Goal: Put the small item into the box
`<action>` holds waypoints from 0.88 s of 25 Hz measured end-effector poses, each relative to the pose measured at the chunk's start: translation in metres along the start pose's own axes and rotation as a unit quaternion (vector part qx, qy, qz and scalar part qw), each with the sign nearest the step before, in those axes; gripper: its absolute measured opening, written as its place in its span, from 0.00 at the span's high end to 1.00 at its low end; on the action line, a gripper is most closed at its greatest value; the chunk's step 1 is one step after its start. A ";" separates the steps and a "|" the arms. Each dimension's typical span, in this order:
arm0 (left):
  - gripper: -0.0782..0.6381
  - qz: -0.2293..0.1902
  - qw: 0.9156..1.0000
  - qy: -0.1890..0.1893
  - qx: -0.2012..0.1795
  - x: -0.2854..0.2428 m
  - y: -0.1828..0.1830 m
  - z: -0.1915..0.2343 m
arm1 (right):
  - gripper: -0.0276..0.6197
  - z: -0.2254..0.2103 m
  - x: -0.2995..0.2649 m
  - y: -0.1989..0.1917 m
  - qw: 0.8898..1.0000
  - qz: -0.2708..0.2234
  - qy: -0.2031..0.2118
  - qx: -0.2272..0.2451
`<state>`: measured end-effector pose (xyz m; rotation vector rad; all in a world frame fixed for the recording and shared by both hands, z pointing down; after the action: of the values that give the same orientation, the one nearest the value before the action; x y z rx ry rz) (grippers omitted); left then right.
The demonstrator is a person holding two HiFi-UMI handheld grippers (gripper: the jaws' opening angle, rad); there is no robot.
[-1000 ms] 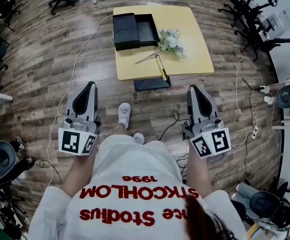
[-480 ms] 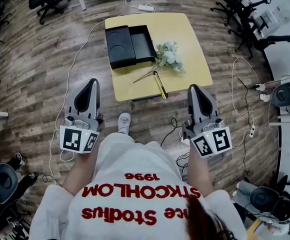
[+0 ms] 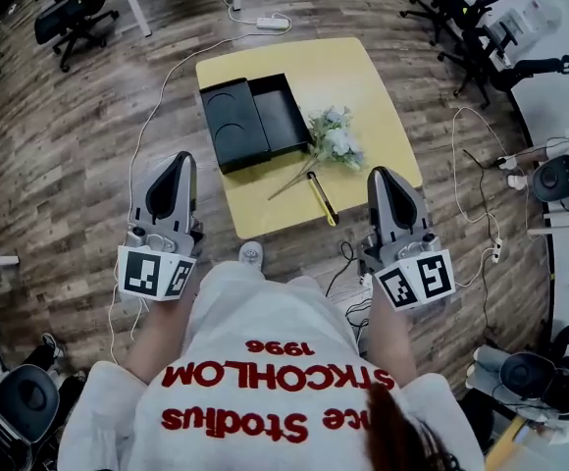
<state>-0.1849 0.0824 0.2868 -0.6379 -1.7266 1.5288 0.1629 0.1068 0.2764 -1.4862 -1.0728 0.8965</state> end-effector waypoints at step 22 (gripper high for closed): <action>0.88 0.034 0.998 0.052 0.012 -0.030 -0.030 0.032 | 0.95 -0.036 -0.086 -0.010 0.998 0.037 0.049 -0.007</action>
<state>-0.1884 0.0347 0.3098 -0.7580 -1.6201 1.5338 0.1671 0.0147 0.2925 -1.5751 -0.9592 0.8591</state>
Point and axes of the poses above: the fingertips, and each gripper's own axes: x backward along the fingers, z to its left, y out of its top, the point moved 9 cm from there along x, backward along the fingers, and after that the axes turned 9 degrees about -y, right-handed, at the moved point
